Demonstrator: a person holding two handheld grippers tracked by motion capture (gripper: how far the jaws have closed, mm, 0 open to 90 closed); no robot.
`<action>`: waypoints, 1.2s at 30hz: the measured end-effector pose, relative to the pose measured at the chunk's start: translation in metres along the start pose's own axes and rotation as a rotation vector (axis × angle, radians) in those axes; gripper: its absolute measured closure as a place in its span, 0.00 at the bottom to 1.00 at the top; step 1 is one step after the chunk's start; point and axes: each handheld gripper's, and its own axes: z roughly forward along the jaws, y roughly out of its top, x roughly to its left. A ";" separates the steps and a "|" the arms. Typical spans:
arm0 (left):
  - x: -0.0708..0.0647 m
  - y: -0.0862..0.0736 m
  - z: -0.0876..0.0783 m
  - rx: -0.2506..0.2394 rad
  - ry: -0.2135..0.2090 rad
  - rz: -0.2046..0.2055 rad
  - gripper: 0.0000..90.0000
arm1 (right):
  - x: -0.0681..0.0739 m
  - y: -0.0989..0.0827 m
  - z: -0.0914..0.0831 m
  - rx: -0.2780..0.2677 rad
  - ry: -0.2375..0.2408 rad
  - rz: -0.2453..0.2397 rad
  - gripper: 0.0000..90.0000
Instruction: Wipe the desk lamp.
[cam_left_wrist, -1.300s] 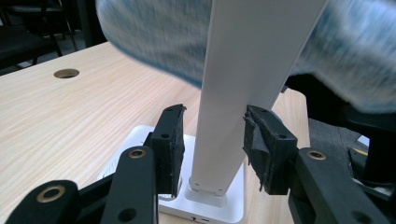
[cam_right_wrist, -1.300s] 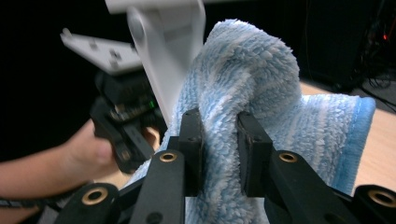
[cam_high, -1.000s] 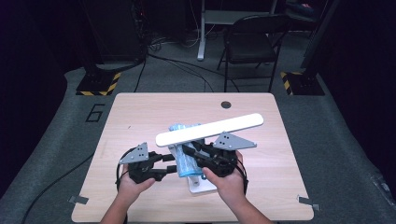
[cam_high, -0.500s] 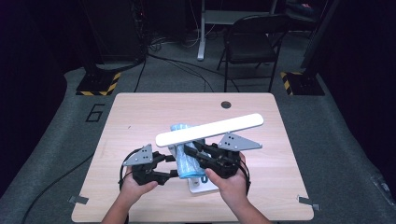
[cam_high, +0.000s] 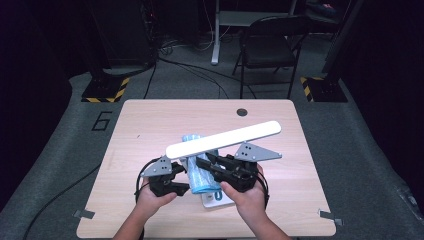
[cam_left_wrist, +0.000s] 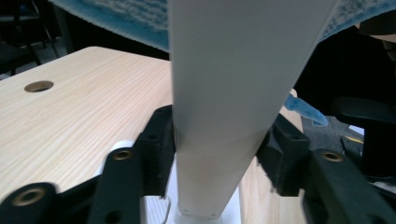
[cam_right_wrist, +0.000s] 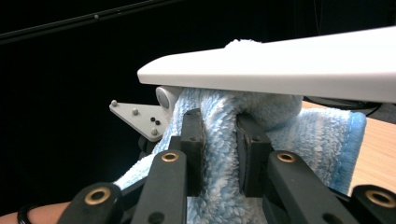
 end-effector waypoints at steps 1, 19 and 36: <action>0.000 0.000 0.001 -0.004 0.000 0.002 0.57 | 0.000 0.000 0.000 -0.002 0.005 0.001 0.84; -0.004 0.001 0.001 -0.002 0.023 -0.002 0.58 | 0.003 -0.007 -0.005 -0.096 0.005 0.015 0.87; -0.004 0.001 0.000 0.005 0.030 0.006 0.58 | -0.011 -0.013 -0.035 -0.190 -0.104 0.036 0.87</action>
